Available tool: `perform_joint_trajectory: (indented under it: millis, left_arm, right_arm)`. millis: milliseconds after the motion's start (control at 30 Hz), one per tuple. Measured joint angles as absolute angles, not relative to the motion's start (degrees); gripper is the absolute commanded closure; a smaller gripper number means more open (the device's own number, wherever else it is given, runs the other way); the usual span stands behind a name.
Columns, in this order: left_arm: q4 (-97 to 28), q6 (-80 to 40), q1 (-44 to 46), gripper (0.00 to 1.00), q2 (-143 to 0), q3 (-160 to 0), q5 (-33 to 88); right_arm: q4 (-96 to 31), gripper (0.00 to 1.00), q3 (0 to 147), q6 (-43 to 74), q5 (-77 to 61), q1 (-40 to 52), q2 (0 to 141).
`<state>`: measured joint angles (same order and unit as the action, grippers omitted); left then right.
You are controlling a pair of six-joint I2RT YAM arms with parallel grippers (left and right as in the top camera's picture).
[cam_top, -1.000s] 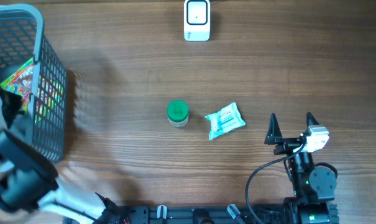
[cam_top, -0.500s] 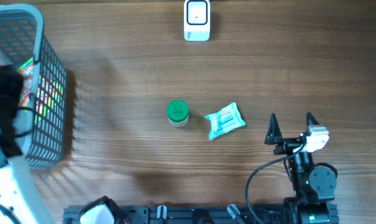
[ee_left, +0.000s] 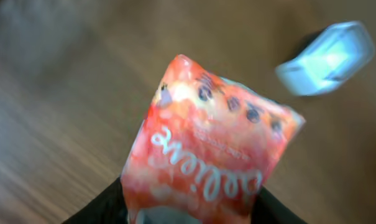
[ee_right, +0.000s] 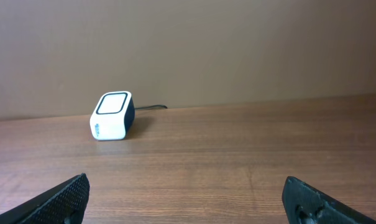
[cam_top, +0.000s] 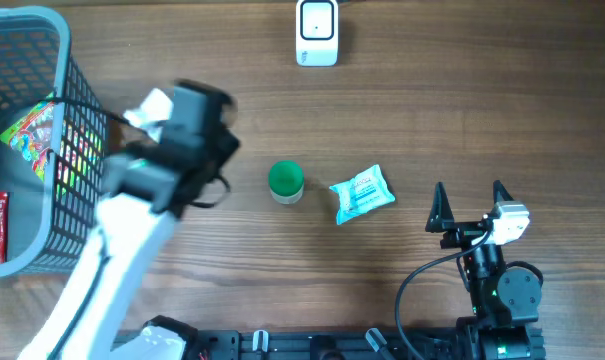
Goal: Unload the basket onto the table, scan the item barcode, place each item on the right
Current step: 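Carry the pink bag out and drop it left of the jar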
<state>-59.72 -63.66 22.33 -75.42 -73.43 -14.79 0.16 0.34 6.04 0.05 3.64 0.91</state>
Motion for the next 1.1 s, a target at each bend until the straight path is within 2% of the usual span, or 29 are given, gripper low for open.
perform_joint_trajectory:
  millis: [100, 300, 433, 500, 567, 667, 767, 967, 1033, 1100]
  left_arm:
    - [-57.9, -71.5, 25.1, 0.64, -80.4, -67.9, -17.6]
    - [-47.8, -82.6, 27.4, 0.61, -89.7, -58.9, -16.3]
    - [-45.9, -87.8, 27.8, 0.60, -94.3, -56.6, -14.4]
    - [-45.8, -90.2, 27.8, 0.55, -95.9, -56.4, -13.7]
    - [-45.7, -92.1, 27.8, 0.43, -96.7, -56.4, -13.5]
    - [-45.5, -94.3, 27.8, 0.36, -96.9, -56.4, -13.5]
    - [-45.1, -94.9, 27.8, 0.20, -96.9, -56.4, -13.5]
    - [-44.1, -94.2, 27.8, 0.09, -96.0, -56.4, -14.6]
    - [-43.9, -92.3, 27.8, 0.00, -94.1, -56.4, -15.5]
    - [-44.4, -89.5, 27.8, 0.00, -91.0, -56.6, -16.9]
  right_arm:
    - [0.2, 0.00, 0.4, 6.0, 0.1, 3.6, 0.9]
    - [0.2, 0.00, 0.4, 6.0, 0.1, 3.6, 0.9]
    - [0.2, 0.00, 0.4, 6.0, 0.1, 3.6, 0.9]
    - [0.2, 0.00, 0.4, 6.0, 0.1, 3.6, 0.9]
    - [0.2, 0.00, 0.4, 6.0, 0.1, 3.6, 0.9]
    - [0.2, 0.00, 0.4, 6.0, 0.1, 3.6, 0.9]
    - [0.2, 0.00, 0.4, 6.0, 0.1, 3.6, 0.9]
    - [0.2, 0.01, 0.4, 6.0, 0.1, 3.6, 0.9]
    - [0.2, 0.00, 0.3, 6.0, 0.1, 3.6, 0.9]
    - [0.2, 0.00, 0.4, 6.0, 0.1, 3.6, 0.9]
